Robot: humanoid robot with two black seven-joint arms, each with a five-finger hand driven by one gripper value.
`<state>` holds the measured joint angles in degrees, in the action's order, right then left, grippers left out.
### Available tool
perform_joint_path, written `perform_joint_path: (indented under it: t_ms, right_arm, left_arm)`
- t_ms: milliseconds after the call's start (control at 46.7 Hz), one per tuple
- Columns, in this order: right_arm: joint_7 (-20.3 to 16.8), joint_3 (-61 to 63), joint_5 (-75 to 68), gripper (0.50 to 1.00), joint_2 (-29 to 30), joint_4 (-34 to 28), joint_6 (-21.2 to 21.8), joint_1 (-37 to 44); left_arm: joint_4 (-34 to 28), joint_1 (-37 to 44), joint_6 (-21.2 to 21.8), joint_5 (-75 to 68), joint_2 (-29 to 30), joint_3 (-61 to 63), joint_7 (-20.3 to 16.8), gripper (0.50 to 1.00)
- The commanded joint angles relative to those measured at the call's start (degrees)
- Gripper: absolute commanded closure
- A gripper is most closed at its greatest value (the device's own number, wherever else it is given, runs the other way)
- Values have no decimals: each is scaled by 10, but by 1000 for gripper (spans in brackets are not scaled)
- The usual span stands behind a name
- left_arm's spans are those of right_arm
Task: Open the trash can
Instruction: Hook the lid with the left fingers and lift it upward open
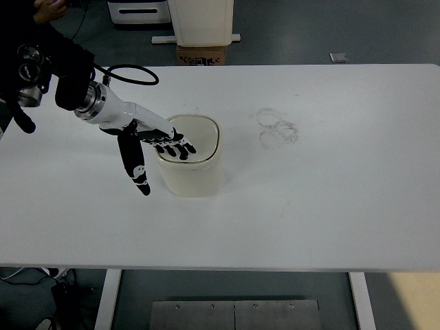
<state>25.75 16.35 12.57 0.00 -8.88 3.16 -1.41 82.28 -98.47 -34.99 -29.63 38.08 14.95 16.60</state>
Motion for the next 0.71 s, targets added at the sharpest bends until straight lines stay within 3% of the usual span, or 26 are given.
perform_joint_path:
  t_ms: [0,236,471,686]
  right_arm:
    - [0,0,0,509,0,0,0,0]
    - [0,0,0,509,0,0,0,0]
    - [0,0,0,509,0,0,0,0]
    - [0,0,0,509,0,0,0,0]
  left_arm:
    - [-1,-18,0,7,5,-17,-1,500]
    - [-14,-44,0,28,21,-66,-2,500]
    - [-158,34,0,30,-20,-165,-8,500]
    - [-186,105,118,59,-37,-236,-27,500]
